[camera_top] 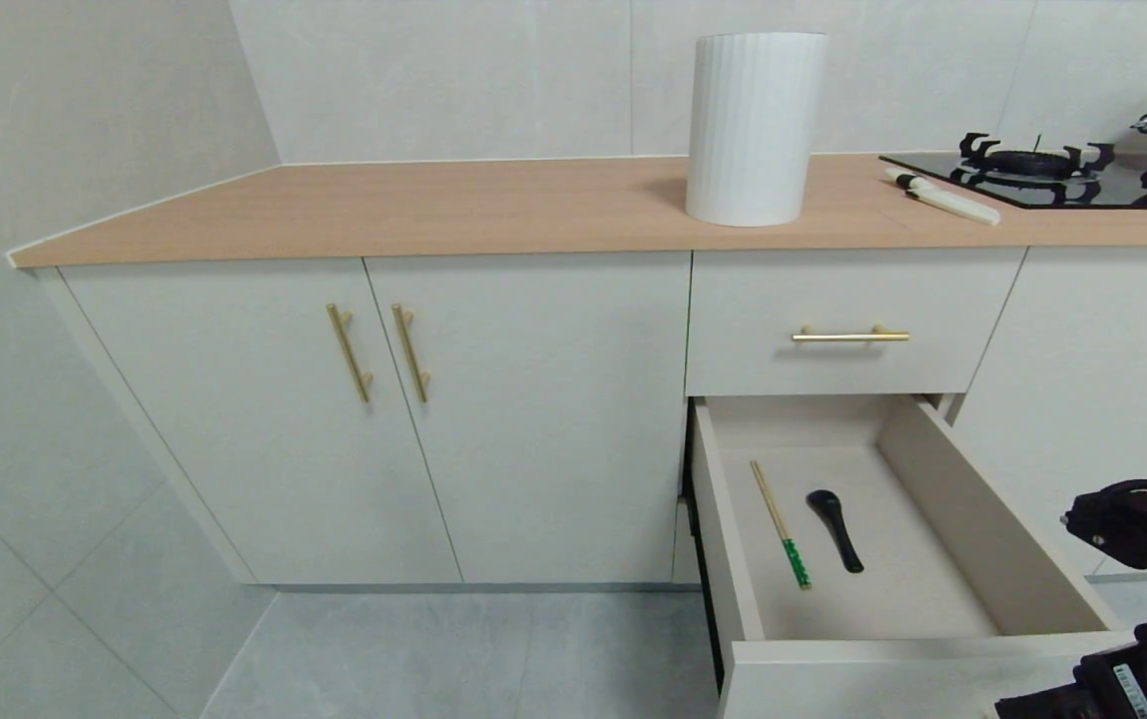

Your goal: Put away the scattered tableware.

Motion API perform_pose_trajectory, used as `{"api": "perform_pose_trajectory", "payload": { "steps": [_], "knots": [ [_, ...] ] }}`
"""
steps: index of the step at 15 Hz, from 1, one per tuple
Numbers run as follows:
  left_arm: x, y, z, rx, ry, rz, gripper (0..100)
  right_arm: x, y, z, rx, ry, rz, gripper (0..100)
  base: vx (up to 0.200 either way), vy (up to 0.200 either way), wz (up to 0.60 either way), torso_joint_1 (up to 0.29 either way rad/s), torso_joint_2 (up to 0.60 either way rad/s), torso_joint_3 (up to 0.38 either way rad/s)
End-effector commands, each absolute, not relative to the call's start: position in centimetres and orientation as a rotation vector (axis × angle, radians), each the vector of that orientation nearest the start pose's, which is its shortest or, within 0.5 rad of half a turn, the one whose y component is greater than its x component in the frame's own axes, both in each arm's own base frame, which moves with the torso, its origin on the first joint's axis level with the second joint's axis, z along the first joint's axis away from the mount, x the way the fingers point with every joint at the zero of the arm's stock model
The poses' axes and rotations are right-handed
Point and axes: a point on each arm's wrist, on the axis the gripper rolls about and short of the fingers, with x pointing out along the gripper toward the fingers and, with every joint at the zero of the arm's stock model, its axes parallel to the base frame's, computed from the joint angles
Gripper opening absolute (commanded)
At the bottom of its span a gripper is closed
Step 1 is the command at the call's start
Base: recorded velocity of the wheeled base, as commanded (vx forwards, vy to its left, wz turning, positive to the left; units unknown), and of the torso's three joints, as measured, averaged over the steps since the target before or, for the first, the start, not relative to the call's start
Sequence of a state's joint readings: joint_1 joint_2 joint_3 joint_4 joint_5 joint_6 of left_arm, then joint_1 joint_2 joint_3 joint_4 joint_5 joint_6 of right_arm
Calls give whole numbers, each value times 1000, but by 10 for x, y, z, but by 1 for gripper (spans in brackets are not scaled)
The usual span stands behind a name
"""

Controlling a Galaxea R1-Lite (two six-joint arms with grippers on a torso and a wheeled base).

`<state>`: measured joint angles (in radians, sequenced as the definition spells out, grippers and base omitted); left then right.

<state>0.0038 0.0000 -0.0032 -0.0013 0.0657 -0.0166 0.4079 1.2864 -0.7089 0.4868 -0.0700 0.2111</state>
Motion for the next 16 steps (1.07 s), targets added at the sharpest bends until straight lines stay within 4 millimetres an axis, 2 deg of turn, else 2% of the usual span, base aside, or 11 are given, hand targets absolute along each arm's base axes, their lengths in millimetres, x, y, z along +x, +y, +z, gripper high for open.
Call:
{"api": "perform_pose_trajectory", "payload": {
  "steps": [1, 6, 9, 12, 16],
  "knots": [
    [-23, 1, 76, -17, -5, 72, 100, 155, 66, 162, -60, 1119, 206, 100, 0, 0, 0, 0, 0, 0],
    [-23, 1, 76, -17, -5, 71, 100, 184, 80, 122, -69, 1313, 136, 100, 0, 0, 0, 0, 0, 0],
    [-23, 1, 76, -17, -5, 71, 100, 195, 84, 101, -62, 1311, 110, 100, 0, 0, 0, 0, 0, 0],
    [-23, 1, 77, -17, -4, 72, 100, 201, 86, 91, -76, 1263, 80, 100, 0, 0, 0, 0, 0, 0],
    [-23, 1, 76, -17, -5, 72, 100, 204, 85, 91, -82, 1215, 52, 100, 0, 0, 0, 0, 0, 0]
  ]
}}
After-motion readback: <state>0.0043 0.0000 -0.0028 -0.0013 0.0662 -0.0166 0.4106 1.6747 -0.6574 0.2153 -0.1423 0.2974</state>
